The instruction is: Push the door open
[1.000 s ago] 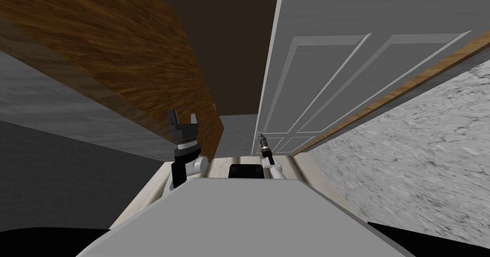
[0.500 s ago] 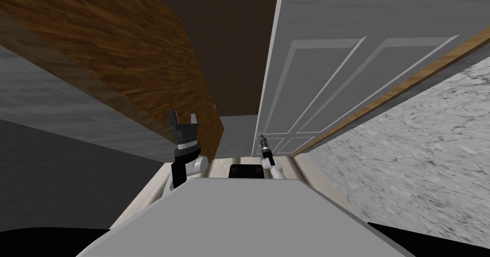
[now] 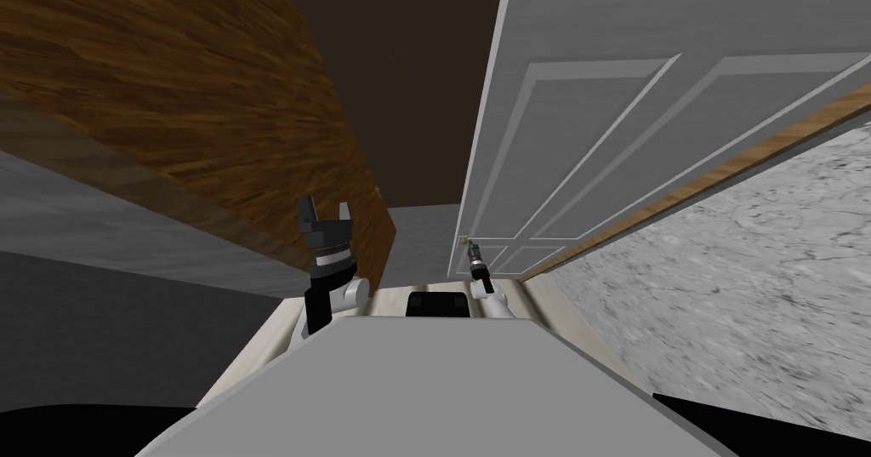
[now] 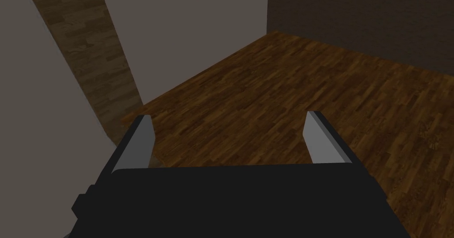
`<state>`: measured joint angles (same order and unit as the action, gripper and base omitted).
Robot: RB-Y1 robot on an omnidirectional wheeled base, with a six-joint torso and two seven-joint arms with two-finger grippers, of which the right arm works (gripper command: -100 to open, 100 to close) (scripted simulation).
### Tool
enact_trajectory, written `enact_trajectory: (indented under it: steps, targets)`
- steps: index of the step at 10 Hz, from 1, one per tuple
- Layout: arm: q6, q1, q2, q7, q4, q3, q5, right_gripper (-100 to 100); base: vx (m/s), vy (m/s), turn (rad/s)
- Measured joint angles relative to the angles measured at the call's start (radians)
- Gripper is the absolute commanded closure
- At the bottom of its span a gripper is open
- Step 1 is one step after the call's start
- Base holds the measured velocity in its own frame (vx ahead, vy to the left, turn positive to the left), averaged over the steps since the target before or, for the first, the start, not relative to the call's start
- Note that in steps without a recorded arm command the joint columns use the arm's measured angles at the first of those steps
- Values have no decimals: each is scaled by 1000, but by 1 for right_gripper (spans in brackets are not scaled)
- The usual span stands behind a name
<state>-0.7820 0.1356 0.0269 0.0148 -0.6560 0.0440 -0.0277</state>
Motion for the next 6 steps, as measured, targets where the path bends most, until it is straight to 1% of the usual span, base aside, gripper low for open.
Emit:
enact_trajectory:
  steps: [1, 3, 4, 6]
  targets:
    - [4, -2, 3, -1, -4, -1, 0, -100, -156, -3, -19]
    - [4, -1, 6, -3, -4, -3, 1, -100, -205, 32, -26]
    - [4, -1, 5, -5, -4, -4, 2, -100, -210, 51, -24]
    - [6, -2, -8, -9, -10, -6, 3, -100, -220, 40, -28]
